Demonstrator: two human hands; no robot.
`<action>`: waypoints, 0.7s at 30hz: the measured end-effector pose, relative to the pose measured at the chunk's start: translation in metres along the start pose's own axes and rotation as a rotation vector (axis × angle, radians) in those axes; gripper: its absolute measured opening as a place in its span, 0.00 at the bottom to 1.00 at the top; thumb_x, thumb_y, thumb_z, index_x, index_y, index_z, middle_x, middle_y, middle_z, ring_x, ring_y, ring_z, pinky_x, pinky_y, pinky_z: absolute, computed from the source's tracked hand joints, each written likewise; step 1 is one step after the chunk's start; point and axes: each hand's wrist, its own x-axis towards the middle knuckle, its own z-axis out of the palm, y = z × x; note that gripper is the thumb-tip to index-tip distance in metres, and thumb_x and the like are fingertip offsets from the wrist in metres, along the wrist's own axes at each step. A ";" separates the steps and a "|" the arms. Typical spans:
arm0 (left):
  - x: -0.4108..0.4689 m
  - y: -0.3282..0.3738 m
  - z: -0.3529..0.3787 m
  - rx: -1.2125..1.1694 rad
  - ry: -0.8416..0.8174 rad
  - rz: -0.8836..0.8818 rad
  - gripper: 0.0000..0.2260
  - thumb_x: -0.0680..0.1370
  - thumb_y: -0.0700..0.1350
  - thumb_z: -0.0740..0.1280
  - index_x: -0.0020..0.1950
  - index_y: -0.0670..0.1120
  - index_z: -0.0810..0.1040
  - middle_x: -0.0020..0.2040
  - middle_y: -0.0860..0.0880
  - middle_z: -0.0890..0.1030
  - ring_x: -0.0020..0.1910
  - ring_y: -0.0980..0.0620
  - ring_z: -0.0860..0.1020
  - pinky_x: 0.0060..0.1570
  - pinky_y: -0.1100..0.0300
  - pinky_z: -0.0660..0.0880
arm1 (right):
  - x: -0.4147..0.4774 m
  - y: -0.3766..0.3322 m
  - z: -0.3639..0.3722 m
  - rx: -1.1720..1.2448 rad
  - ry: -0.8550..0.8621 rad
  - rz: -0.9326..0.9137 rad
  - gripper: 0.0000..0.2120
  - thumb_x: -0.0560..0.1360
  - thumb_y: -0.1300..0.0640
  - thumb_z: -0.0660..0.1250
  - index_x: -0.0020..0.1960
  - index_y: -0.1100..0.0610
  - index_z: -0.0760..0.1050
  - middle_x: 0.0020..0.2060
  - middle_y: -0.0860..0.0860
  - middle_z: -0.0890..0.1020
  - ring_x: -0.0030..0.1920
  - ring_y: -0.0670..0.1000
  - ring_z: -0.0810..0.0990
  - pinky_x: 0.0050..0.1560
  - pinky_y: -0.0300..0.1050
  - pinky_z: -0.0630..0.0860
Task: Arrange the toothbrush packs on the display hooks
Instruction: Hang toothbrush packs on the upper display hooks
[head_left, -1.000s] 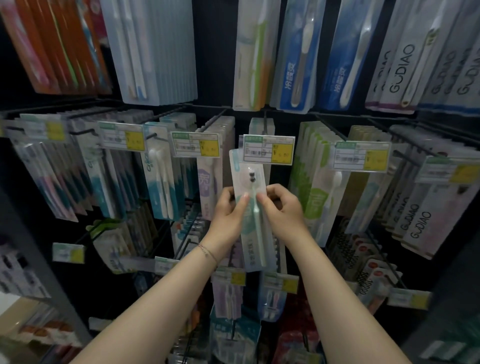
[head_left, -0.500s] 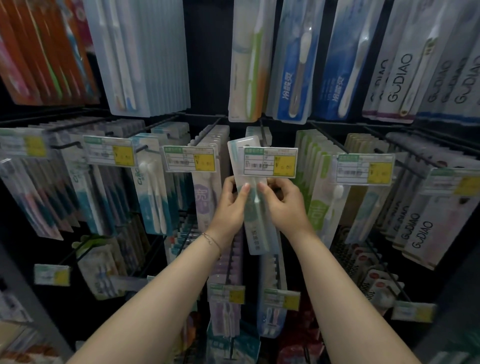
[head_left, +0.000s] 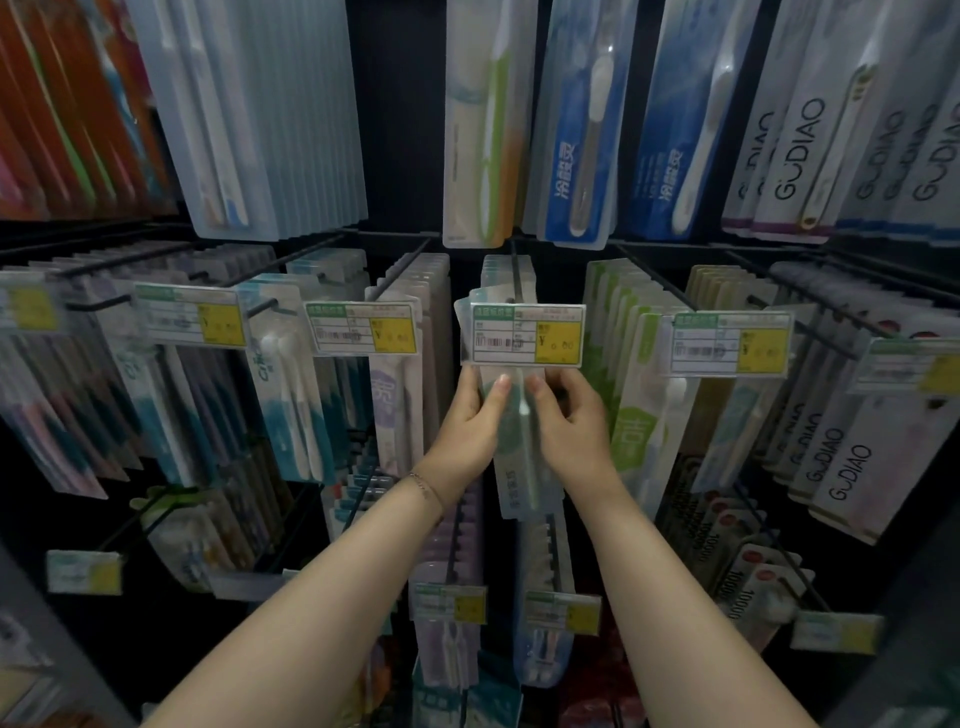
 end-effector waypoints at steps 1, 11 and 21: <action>0.001 0.000 0.001 0.000 -0.001 -0.008 0.10 0.83 0.46 0.57 0.63 0.48 0.68 0.62 0.57 0.75 0.64 0.60 0.73 0.70 0.55 0.68 | 0.000 0.003 0.000 -0.009 0.008 0.007 0.05 0.79 0.56 0.63 0.47 0.55 0.77 0.44 0.54 0.81 0.46 0.54 0.80 0.51 0.55 0.78; 0.008 -0.008 0.002 -0.044 0.112 -0.064 0.12 0.84 0.51 0.50 0.61 0.56 0.72 0.62 0.50 0.78 0.64 0.53 0.75 0.69 0.49 0.68 | -0.002 0.014 0.006 -0.020 0.009 0.011 0.05 0.80 0.55 0.62 0.47 0.52 0.76 0.46 0.53 0.80 0.47 0.51 0.80 0.51 0.51 0.78; 0.021 -0.006 -0.006 -0.102 0.260 -0.073 0.12 0.84 0.48 0.55 0.56 0.46 0.77 0.53 0.47 0.83 0.56 0.49 0.81 0.60 0.47 0.76 | -0.001 0.009 0.005 0.012 -0.009 0.041 0.06 0.80 0.57 0.62 0.47 0.56 0.76 0.41 0.49 0.82 0.44 0.50 0.80 0.46 0.46 0.77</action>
